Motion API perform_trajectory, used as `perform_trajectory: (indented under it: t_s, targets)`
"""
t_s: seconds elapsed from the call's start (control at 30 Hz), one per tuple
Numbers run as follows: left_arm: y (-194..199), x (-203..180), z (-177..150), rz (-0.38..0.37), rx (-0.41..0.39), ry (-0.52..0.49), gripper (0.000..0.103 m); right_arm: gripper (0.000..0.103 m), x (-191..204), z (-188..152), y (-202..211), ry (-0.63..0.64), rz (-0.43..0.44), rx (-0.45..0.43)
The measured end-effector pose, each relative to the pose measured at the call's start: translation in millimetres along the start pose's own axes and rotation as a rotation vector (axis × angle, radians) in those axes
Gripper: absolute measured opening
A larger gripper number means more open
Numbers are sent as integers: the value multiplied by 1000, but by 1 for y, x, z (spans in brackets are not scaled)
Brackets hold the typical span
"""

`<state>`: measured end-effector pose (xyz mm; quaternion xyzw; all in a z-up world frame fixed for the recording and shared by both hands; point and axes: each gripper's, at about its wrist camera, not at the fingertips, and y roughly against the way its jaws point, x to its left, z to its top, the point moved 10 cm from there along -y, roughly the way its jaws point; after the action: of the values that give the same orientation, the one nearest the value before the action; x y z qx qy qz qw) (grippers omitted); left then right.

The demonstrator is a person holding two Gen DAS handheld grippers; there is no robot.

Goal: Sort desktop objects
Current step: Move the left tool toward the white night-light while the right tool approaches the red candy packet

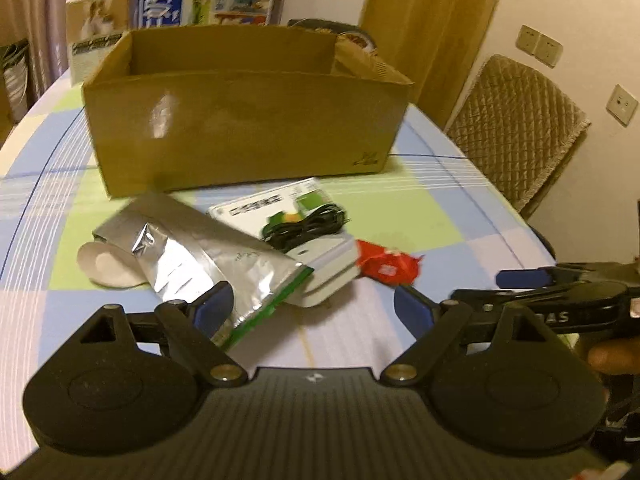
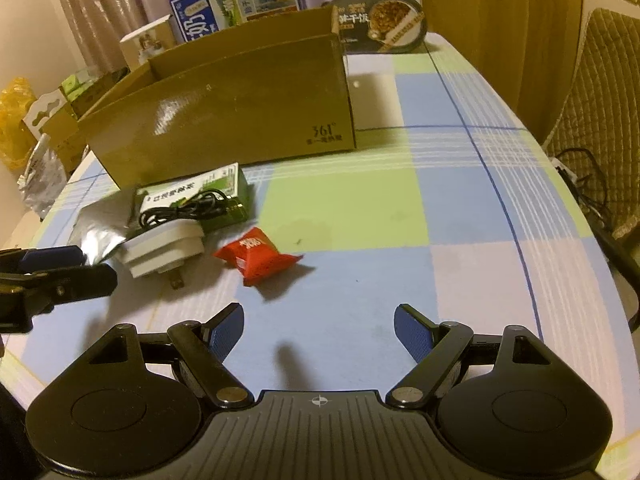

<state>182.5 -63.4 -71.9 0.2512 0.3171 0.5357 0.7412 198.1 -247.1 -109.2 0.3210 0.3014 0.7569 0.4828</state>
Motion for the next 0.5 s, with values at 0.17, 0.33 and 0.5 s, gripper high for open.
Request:
perform_trajectory:
  t_s: [0.17,0.33,0.5]
  targets:
    - [-1,42,-8,84,19,82,85,80,-1,-1,-5,-6,0,10]
    - [8,60,-6,142,2,68,85,80,3,0,-11,-2,4,9]
    - [11,32,10,88,-65,-18,85,80,5,2,-13,-2,7,9]
